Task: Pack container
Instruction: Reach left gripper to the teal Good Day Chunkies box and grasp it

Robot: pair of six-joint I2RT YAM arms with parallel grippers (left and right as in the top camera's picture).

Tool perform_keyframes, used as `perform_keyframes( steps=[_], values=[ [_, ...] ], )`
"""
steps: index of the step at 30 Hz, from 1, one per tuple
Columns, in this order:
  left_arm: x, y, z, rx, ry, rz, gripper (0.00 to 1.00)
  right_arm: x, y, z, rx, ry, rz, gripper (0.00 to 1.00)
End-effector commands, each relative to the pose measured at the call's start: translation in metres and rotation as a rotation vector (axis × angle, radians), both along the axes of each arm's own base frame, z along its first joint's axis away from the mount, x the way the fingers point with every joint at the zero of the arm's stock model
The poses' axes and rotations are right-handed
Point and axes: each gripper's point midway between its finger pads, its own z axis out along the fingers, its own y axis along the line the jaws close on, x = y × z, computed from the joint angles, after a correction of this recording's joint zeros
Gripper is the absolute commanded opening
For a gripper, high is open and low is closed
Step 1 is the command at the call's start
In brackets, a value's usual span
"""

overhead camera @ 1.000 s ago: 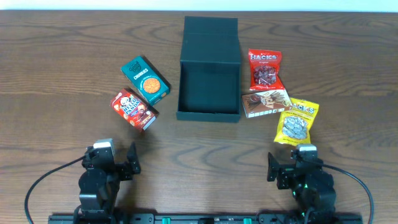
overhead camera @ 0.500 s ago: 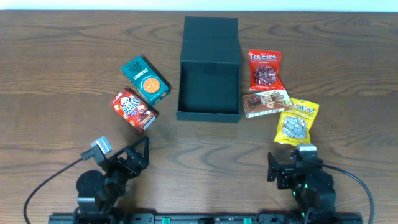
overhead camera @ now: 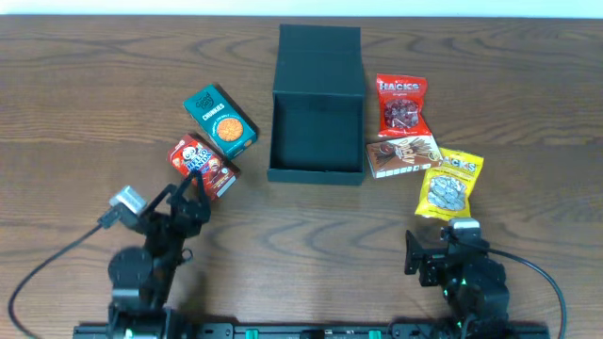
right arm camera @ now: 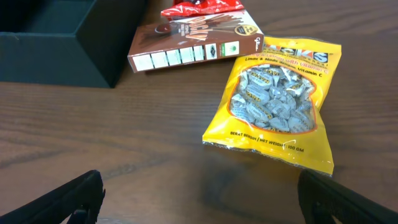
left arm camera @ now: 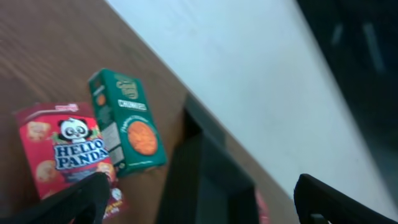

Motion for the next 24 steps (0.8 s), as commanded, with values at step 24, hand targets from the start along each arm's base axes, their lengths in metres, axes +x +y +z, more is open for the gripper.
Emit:
perform_keyframes(
  steps=[24],
  values=[
    [0.248, -0.039, -0.022, 0.272, 0.672, -0.103, 0.96, 0.0, -0.002, -0.005, 0.011, 0.009, -0.017, 0.99]
  ],
)
